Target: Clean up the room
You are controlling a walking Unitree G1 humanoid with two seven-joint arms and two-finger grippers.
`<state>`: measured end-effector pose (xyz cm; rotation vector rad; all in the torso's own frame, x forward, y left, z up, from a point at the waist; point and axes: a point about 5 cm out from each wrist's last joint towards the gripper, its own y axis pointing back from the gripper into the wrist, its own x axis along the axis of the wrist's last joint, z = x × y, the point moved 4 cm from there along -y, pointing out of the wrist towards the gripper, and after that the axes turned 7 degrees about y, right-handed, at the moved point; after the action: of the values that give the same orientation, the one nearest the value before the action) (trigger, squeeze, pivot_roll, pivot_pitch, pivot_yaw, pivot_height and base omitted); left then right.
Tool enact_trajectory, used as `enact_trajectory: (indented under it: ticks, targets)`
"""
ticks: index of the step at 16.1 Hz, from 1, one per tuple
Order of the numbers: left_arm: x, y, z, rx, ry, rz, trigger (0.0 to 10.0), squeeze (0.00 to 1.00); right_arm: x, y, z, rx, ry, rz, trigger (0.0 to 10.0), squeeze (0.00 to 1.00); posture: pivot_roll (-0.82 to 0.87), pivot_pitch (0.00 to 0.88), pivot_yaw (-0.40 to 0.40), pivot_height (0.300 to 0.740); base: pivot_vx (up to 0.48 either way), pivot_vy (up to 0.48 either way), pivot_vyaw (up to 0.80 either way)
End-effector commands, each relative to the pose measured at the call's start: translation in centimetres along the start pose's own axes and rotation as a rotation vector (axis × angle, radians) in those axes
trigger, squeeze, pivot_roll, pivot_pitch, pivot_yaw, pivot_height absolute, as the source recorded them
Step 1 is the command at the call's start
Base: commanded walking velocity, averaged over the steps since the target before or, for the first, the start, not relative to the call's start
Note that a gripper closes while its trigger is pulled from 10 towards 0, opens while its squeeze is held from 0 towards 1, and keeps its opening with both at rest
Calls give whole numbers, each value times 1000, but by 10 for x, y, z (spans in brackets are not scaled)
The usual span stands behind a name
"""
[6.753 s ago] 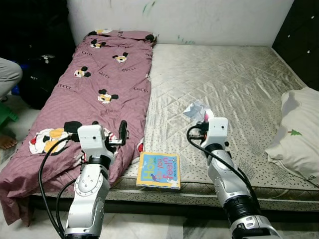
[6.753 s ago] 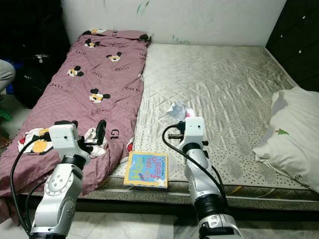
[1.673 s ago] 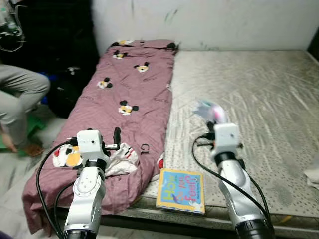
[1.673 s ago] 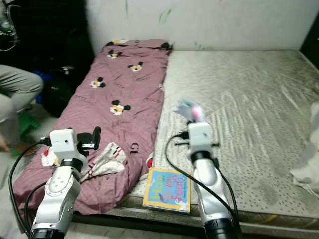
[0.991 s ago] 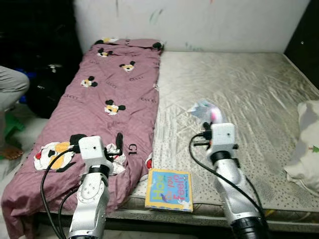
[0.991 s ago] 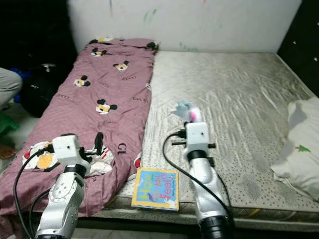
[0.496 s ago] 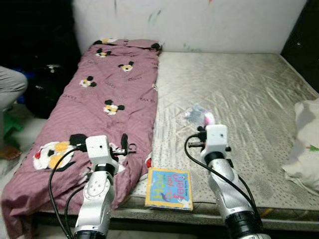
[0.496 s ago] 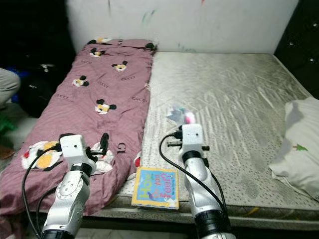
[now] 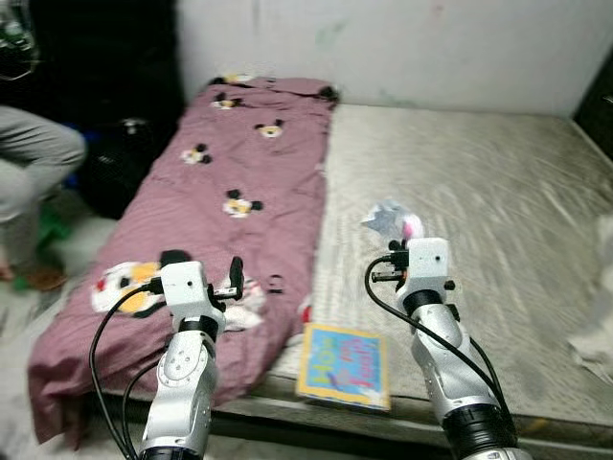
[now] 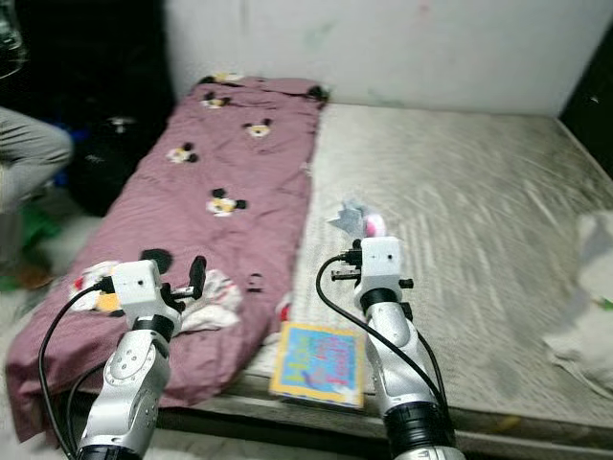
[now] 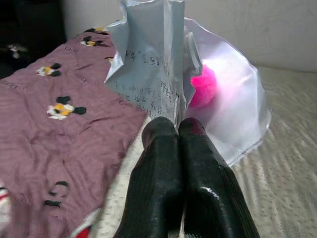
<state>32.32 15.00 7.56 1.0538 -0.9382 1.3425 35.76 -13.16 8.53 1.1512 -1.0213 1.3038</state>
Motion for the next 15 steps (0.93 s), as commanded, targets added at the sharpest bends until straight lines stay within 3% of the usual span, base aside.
enact_trajectory:
  ticks: [1, 15]
  targets:
    - [5, -1, -4, 18, 4, 11, 10000, 0, 7, -4, -7, 20, -12, 22, 10000, 0, 14, 18, -8, 740, 0, 480, 0]
    - [6, -3, 1, 9, 17, 7, 10000, 0, 7, -7, -12, 51, -10, 16, 10000, 0, 9, 20, -3, 740, 0, 480, 0]
